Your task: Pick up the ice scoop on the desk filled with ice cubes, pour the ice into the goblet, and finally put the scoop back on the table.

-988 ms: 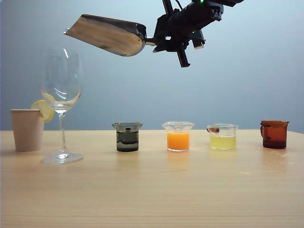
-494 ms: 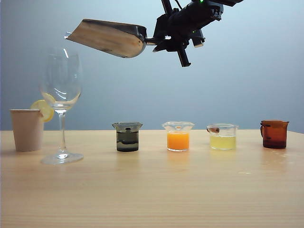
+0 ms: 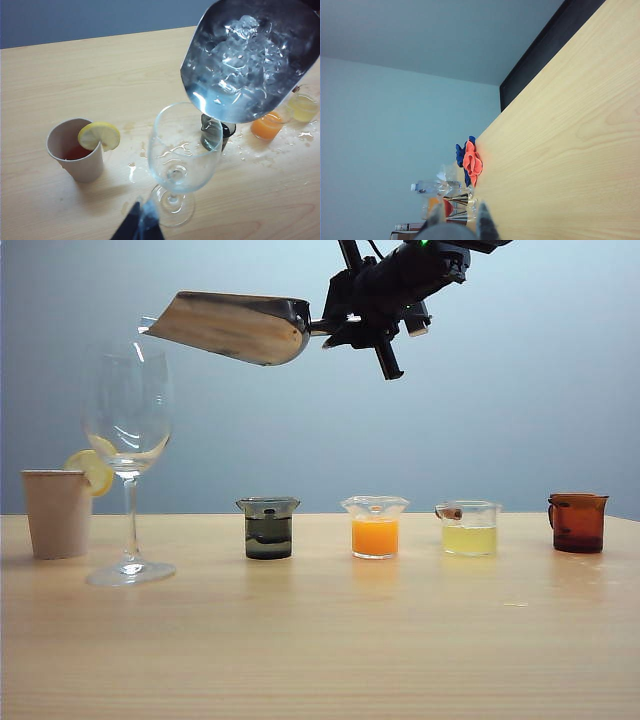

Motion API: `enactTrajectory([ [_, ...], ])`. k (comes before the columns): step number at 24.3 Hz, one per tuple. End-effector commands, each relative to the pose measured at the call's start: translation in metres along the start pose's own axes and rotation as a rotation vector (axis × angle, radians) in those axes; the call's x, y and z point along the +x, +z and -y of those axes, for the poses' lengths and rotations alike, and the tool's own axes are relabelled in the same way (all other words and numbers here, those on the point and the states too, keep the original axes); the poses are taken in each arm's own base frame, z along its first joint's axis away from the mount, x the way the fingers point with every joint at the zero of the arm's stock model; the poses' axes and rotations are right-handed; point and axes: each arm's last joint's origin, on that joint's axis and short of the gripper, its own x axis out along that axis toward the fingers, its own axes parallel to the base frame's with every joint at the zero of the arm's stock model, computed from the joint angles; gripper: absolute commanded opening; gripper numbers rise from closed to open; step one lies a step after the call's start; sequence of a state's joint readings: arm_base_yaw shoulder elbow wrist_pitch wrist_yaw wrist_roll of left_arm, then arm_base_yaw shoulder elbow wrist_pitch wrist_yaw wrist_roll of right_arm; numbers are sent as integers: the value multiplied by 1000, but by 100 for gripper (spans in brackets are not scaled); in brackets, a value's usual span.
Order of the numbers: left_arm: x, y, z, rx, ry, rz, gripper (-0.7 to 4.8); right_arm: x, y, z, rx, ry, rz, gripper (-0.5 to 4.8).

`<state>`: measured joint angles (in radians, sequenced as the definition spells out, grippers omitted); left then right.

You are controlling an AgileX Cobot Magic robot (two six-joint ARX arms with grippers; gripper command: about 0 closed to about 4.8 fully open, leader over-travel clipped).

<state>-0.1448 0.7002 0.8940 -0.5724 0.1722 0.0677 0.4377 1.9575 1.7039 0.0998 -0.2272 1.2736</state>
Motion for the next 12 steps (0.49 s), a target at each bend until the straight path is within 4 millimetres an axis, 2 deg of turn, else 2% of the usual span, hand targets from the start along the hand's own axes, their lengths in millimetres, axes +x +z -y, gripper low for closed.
enactTrajectory([
  [1, -1, 2, 0, 7, 0, 17, -3, 0, 3, -11, -17, 72, 21, -9],
  [12, -1, 2, 0, 7, 0, 16, -3, 6, 2, -7, -44, 70, 6, -9],
])
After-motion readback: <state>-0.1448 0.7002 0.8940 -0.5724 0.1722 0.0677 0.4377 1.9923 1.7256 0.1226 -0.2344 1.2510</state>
